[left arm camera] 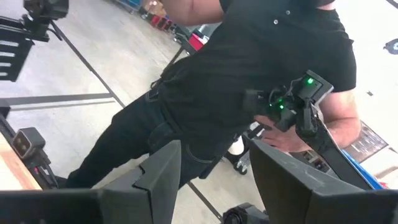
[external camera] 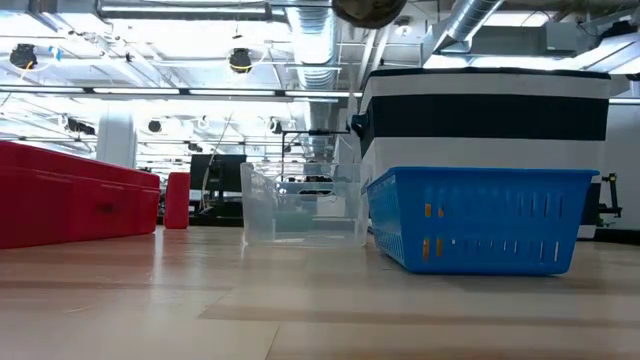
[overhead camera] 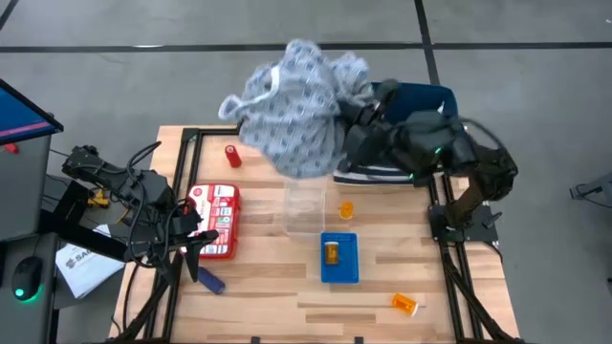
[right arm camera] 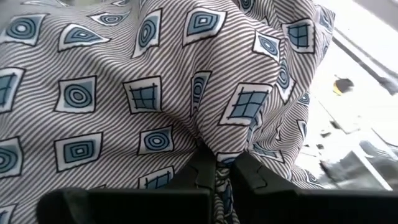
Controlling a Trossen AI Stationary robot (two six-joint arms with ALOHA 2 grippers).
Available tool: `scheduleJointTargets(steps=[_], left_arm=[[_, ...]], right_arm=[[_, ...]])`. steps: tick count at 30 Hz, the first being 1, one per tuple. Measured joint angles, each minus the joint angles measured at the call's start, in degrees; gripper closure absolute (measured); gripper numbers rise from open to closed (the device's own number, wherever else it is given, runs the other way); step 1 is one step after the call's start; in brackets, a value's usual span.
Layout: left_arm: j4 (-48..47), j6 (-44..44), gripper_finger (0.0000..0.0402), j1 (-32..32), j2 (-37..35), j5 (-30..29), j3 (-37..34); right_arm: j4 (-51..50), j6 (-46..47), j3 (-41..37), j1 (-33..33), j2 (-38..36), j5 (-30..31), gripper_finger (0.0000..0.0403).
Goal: Pick & Place Medicine items
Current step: Put the blue patient into the blue laundry bin
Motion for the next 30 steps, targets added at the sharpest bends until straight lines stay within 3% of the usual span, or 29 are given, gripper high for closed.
scheduleJointTargets(steps=[10,16,22,30], left_arm=[[-0.02,4.22,0.0216,0.0,0.0,-6.23,0.0],[0.08,6.75,0.0216,0.07,0.74,-10.93,0.03],[-0.01,10.66,0.0216,0.09,1.8,-17.16,0.04],[0.0,16.24,0.0216,0.11,4.24,-28.36,0.04]], right_arm=[[13.8,-15.6,0.0,-4.08,-4.34,5.52,0.0394],[11.1,-15.99,0.0,-7.03,-6.42,10.33,0.0394],[-2.64,-8.91,0.04,-8.62,-7.22,13.3,0.0394],[-36.08,18.8,0.0,-12.69,-7.21,12.48,0.0394]])
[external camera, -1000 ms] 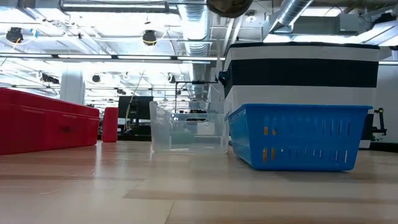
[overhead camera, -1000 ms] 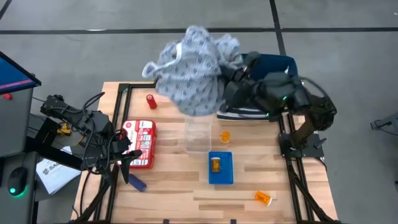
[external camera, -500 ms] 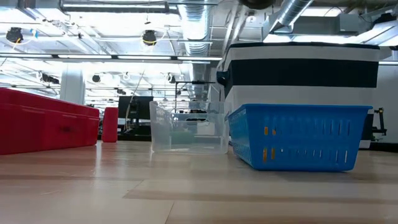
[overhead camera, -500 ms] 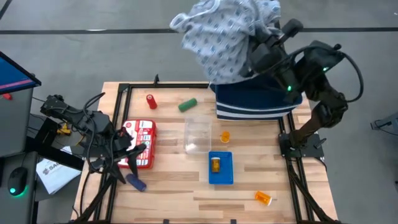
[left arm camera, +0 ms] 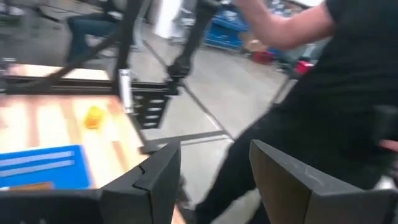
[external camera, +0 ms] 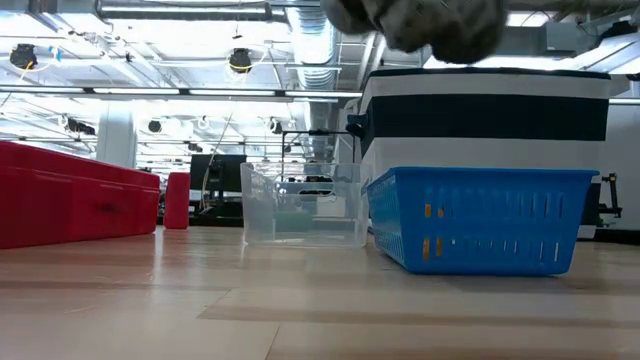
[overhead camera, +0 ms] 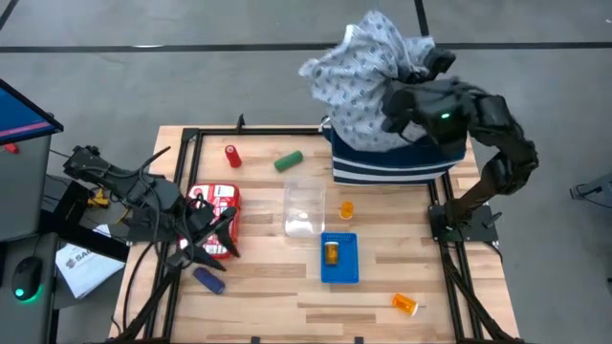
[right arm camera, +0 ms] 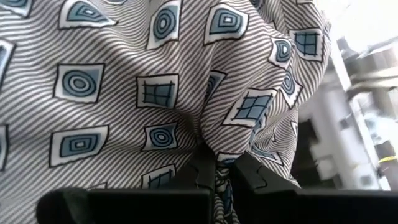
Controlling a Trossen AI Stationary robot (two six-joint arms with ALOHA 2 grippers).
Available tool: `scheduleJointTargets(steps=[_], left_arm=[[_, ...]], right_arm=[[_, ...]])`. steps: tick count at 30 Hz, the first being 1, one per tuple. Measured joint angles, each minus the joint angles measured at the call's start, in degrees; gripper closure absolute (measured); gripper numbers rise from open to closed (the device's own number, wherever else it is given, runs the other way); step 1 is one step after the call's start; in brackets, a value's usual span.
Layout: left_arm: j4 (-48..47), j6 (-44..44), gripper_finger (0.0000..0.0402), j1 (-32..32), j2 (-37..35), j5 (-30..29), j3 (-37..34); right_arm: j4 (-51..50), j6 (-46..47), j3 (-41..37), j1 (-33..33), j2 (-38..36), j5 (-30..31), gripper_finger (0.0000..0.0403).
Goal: Pick & Place Medicine items
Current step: Put the blue patient into the blue laundry bin
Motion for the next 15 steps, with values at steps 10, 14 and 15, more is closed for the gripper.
scheduleJointTargets(steps=[10,14,15], left_arm=[[1.66,-0.03,0.0216,3.08,2.28,-11.21,0.0],[4.37,-0.17,0.0216,4.98,2.58,-12.07,-0.04],[4.77,-0.17,0.0216,5.25,2.56,-12.08,-0.04]], right_arm=[[-17.06,21.73,-5.76,-5.84,-1.44,-2.53,0.0394],[-17.09,25.2,-13.39,-8.49,-2.88,-4.56,0.0394],[-17.13,25.87,-15.79,-9.18,-3.0,-4.81,0.0394]])
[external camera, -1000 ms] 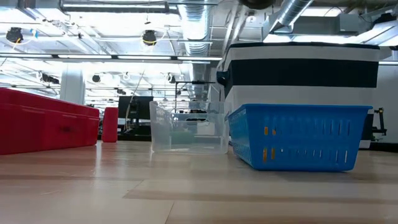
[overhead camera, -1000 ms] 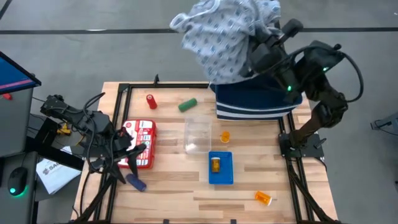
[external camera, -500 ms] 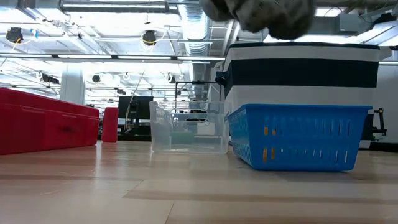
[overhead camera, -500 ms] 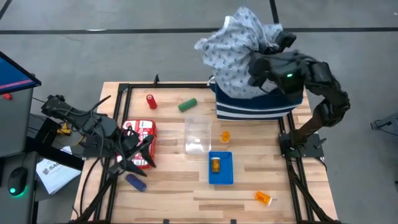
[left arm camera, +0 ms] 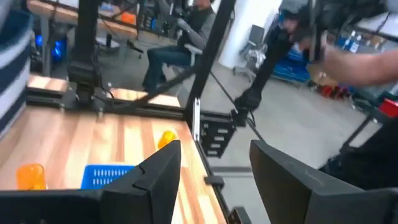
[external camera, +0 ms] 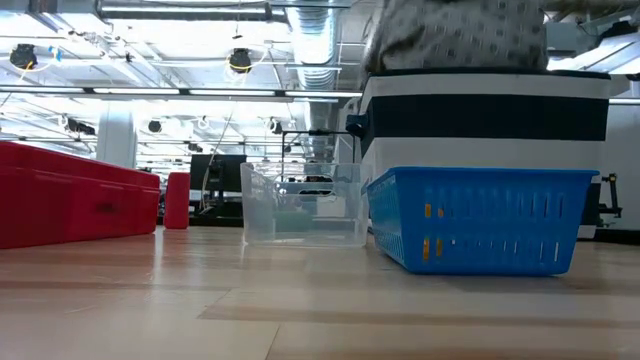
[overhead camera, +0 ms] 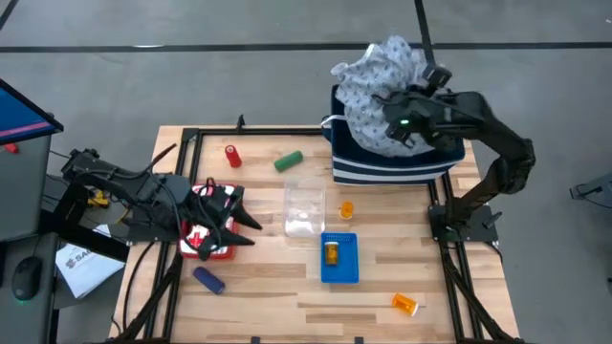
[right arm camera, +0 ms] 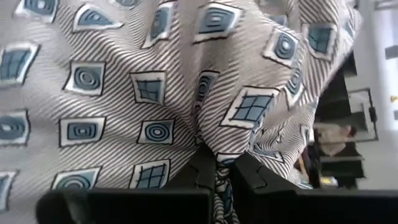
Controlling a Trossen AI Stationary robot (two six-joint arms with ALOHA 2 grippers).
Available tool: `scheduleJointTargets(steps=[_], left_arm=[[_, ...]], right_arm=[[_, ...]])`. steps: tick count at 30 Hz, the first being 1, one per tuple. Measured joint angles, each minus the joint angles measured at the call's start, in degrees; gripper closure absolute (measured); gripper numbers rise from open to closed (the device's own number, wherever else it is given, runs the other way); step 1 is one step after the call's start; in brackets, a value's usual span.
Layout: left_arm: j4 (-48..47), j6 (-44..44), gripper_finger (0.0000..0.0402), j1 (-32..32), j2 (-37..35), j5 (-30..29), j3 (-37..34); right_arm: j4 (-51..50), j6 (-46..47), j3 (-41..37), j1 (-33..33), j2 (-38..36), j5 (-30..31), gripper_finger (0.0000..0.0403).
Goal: Pick & Place Medicine items
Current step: Put the blue patient into the blue laundry bin
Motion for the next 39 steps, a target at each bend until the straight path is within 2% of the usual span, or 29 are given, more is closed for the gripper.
scheduleJointTargets(steps=[7,16,23,27,31,39], left_arm=[[0.87,0.0,0.0216,1.41,0.04,0.02,0.0],[0.97,0.0,0.0216,1.41,0.04,0.02,0.0],[1.02,-0.02,0.0216,1.41,0.04,0.04,0.0],[1.02,-0.02,0.0216,1.41,0.02,0.04,0.0],[1.02,-0.04,0.0216,1.41,0.02,0.04,0.0],[1.65,-0.04,0.0216,1.41,0.01,-0.99,0.0]], right_arm=[[6.42,2.04,-19.27,-4.78,-1.89,-0.63,0.0394],[23.54,0.99,-41.59,-9.5,-6.33,-8.7,0.0394],[27.73,0.62,-48.11,-12.41,-7.34,-14.32,0.0394],[31.5,0.64,-51.49,-14.79,-7.32,-20.73,0.0394],[32.29,2.16,-53.54,-15.41,-7.32,-23.07,0.0392],[32.11,10.93,-53.61,-15.39,-10.58,-24.52,0.0296]])
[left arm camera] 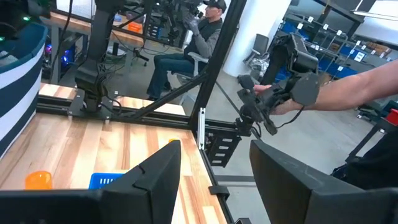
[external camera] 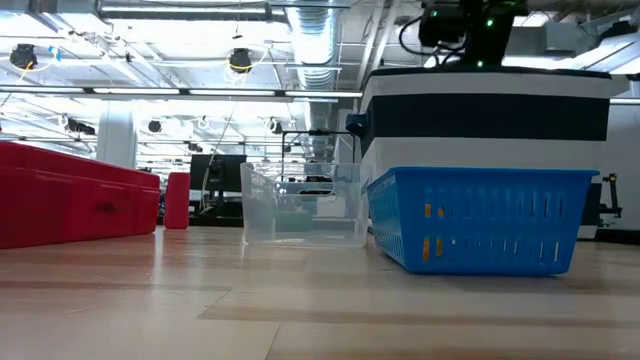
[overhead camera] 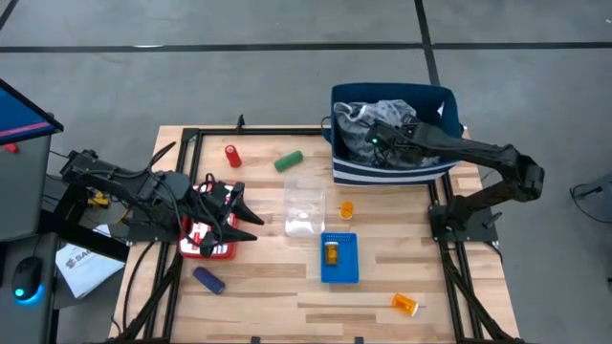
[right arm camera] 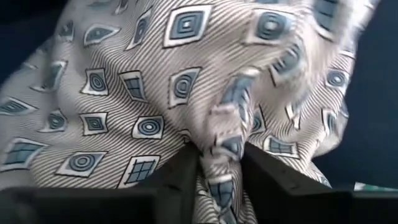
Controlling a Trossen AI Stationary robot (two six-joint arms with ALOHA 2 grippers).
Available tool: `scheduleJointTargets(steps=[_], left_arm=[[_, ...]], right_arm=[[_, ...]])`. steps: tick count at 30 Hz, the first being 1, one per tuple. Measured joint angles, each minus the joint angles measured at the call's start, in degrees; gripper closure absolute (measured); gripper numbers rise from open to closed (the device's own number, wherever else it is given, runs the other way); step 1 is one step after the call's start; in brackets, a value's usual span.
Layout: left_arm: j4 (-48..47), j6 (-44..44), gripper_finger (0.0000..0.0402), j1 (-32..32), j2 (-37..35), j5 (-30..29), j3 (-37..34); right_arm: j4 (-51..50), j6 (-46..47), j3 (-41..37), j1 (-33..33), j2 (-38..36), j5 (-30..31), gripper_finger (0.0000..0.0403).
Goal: Pick & Place Medicine items
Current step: Put the blue patient into the blue laundry bin, then put the red bandage into the white transparent bin
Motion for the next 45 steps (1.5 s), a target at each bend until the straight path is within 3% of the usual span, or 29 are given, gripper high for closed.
scheduleJointTargets(steps=[7,12,15,20,25,32,34,39,45], left_arm=[[0.18,0.25,0.0216,0.0,-0.01,-0.07,0.0],[0.18,0.35,0.0216,0.38,-0.01,-1.92,0.0],[0.2,0.42,0.0216,1.4,-0.01,-1.99,0.0],[1.54,0.98,0.0216,3.28,-0.01,-2.01,0.0],[4.84,6.72,0.0216,3.87,-0.01,-2.01,0.0],[6.17,9.42,0.0216,3.87,-0.01,-2.05,0.0],[6.17,9.44,0.0216,3.87,-0.01,-2.05,0.0],[6.16,9.44,0.0216,3.87,-0.01,-3.24,0.0],[6.14,9.44,0.0216,3.87,-0.01,-5.29,0.0]], right_arm=[[0.61,0.25,0.0,0.0,-7.14,-0.2,0.0221],[2.86,0.49,0.83,0.15,-13.47,-0.4,0.0194],[7.01,2.3,2.49,0.49,-17.49,-4.17,0.0189],[15.76,8.28,4.11,0.56,-23.99,-15.35,0.019],[24.0,16.71,4.13,1.38,-27.83,-31.1,0.0193],[28.58,25.58,4.12,12.69,-26.62,-54.25,0.0193],[28.72,27.47,4.11,18.54,-24.72,-55.1,0.0193],[32.05,26.31,4.07,31.75,-16.82,-48.13,0.0193],[40.36,25.71,4.06,36.76,-6.4,-46.53,0.0193]])
